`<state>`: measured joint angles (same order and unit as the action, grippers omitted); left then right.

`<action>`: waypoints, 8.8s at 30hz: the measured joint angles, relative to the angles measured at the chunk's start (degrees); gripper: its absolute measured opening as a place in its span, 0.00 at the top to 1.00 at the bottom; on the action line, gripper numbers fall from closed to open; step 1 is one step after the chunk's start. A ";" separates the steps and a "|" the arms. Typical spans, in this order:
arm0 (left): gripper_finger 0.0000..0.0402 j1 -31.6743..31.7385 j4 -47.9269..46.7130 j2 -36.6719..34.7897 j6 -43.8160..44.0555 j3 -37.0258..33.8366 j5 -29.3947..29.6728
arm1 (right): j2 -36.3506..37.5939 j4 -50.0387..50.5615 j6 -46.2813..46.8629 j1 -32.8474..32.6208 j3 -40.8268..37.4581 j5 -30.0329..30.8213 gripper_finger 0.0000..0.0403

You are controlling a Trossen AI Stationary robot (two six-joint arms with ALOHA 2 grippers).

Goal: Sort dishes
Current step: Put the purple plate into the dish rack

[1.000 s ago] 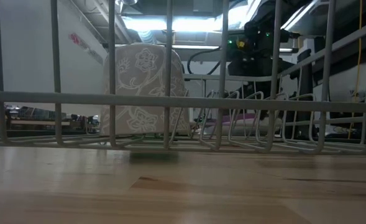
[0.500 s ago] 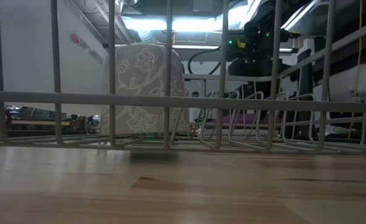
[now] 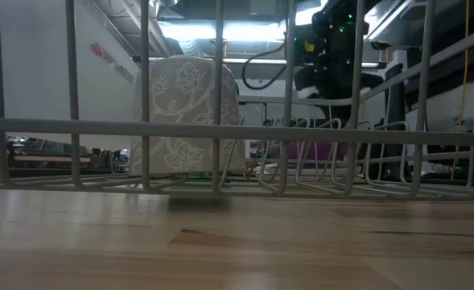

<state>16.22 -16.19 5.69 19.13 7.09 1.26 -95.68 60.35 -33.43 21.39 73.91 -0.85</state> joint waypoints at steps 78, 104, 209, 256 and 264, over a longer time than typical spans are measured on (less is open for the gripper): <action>0.61 -9.80 48.67 65.68 -30.69 34.14 15.16 | -0.07 21.76 -3.08 -26.67 29.24 15.47 0.98; 0.61 -8.27 39.44 65.66 -14.88 34.14 23.96 | -7.87 17.56 -7.41 -31.93 29.24 30.38 0.98; 1.00 -8.85 60.76 57.61 3.08 34.05 -29.69 | 20.39 5.64 21.62 -31.85 29.22 29.95 0.71; 1.00 -23.66 72.44 72.08 -49.63 41.61 -25.86 | 20.06 5.69 21.14 -31.85 29.22 30.19 0.71; 1.00 -18.24 70.14 83.77 -43.64 48.40 -25.73 | 20.06 5.69 21.14 -31.85 29.22 30.19 0.71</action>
<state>-2.02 53.96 89.46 -24.51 55.49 -24.48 -75.61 66.04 -12.29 -10.46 103.13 29.34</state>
